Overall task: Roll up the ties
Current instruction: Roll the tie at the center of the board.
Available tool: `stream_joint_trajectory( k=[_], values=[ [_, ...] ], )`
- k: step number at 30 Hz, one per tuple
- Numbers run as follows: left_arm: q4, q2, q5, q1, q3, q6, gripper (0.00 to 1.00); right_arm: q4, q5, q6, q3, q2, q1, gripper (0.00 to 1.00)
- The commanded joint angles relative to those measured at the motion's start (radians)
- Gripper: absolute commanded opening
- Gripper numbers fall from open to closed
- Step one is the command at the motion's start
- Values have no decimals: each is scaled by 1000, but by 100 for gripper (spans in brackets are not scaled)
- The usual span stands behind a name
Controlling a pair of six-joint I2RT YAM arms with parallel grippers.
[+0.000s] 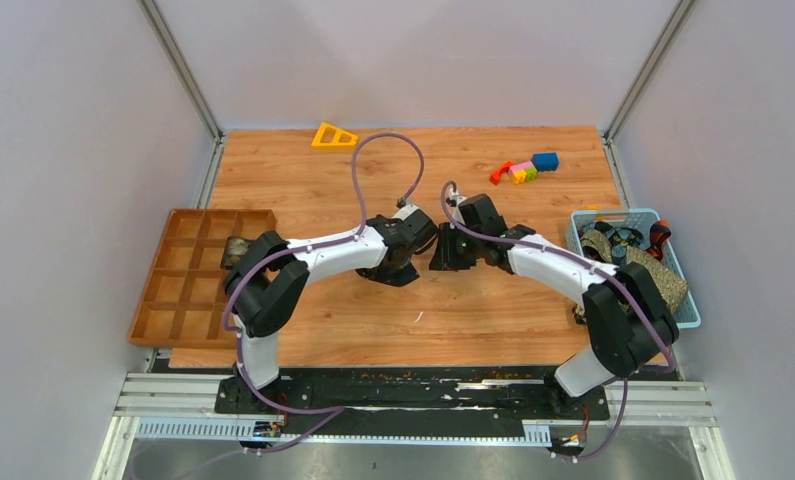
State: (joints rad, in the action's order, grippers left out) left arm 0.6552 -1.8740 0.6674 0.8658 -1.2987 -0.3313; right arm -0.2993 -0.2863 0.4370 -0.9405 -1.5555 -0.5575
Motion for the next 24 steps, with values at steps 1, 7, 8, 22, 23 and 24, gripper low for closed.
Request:
stream_joint_trajectory(
  k=[1, 7, 8, 22, 23, 24],
  values=[
    [39, -42, 87, 27, -50, -32, 58, 25, 4, 16, 33, 69, 4, 21],
    [61, -89, 98, 42, -94, -66, 61, 19, 5, 22, 66, 120, 5, 21],
    [63, -94, 100, 45, -100, -71, 62, 18, 6, 23, 71, 130, 4, 21],
    [186, -162, 132, 98, -238, -141, 76, 1, 12, 61, 123, 236, 5, 21],
    [197, -164, 132, 100, -247, -148, 77, -1, 10, 62, 124, 240, 5, 21],
    [210, -168, 130, 102, -258, -154, 77, -2, 10, 62, 126, 245, 4, 21]
  ],
)
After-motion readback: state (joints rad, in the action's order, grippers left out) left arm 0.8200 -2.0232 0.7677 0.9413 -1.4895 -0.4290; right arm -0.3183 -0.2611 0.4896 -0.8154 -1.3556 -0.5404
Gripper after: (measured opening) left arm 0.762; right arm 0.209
